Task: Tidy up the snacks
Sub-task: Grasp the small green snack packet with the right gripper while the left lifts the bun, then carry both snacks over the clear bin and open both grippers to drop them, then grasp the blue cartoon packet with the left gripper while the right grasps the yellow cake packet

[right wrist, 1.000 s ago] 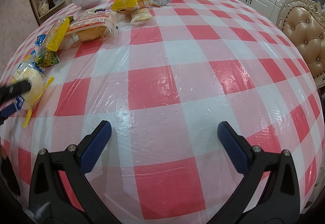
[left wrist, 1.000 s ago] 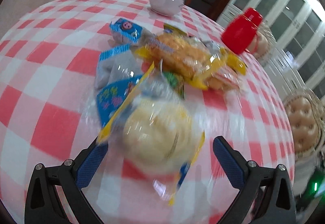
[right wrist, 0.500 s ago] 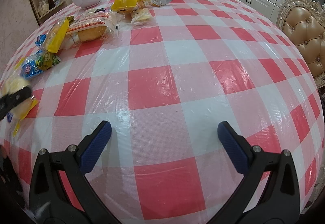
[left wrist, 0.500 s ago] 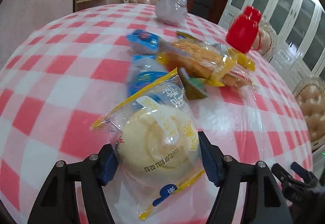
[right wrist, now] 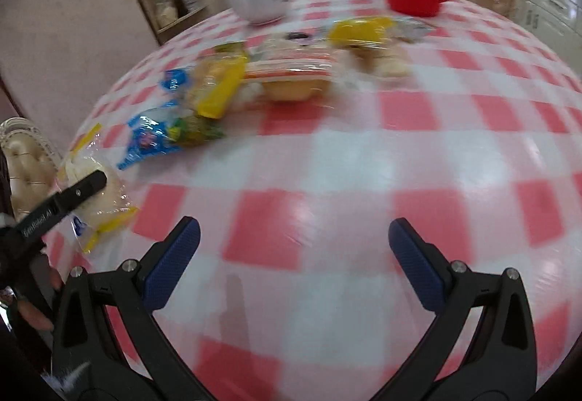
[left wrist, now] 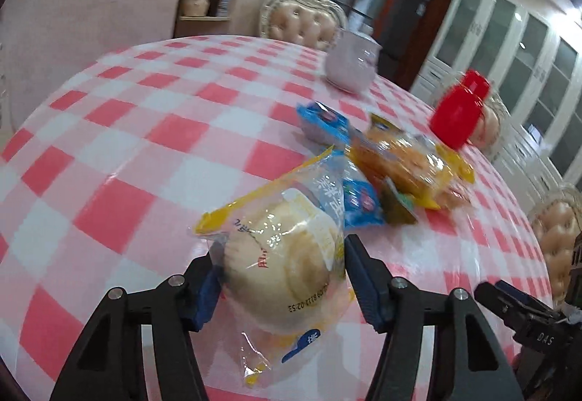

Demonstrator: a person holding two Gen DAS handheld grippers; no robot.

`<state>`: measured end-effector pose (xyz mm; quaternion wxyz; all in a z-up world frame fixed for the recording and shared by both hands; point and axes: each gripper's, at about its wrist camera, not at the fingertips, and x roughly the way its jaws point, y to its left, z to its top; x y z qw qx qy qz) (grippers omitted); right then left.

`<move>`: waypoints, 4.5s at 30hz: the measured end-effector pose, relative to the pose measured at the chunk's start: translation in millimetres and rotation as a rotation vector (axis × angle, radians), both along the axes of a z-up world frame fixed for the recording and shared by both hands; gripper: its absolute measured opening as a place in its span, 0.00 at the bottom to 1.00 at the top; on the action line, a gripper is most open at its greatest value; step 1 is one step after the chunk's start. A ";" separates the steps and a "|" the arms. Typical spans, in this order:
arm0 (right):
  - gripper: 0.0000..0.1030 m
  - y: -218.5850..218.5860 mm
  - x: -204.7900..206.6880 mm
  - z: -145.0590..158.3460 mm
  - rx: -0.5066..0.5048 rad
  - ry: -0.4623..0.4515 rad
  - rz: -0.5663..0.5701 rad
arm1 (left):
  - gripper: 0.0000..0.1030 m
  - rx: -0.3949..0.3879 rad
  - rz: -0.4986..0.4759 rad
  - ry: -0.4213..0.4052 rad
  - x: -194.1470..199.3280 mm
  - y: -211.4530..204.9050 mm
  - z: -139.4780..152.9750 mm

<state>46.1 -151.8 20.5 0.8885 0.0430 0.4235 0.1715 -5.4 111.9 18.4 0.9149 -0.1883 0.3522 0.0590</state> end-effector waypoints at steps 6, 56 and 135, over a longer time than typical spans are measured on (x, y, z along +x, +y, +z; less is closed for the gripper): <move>0.79 56.5 44.9 -3.7 0.043 0.022 0.067 | 0.60 -0.015 0.015 0.001 3.2 8.7 -2.2; 0.20 69.7 -57.2 22.8 0.269 -0.066 0.272 | 0.58 -0.106 0.104 -0.153 -84.3 28.8 35.4; 0.65 -48.6 -31.4 42.0 0.347 -0.098 0.034 | 0.83 0.061 0.181 0.117 85.6 -45.2 11.1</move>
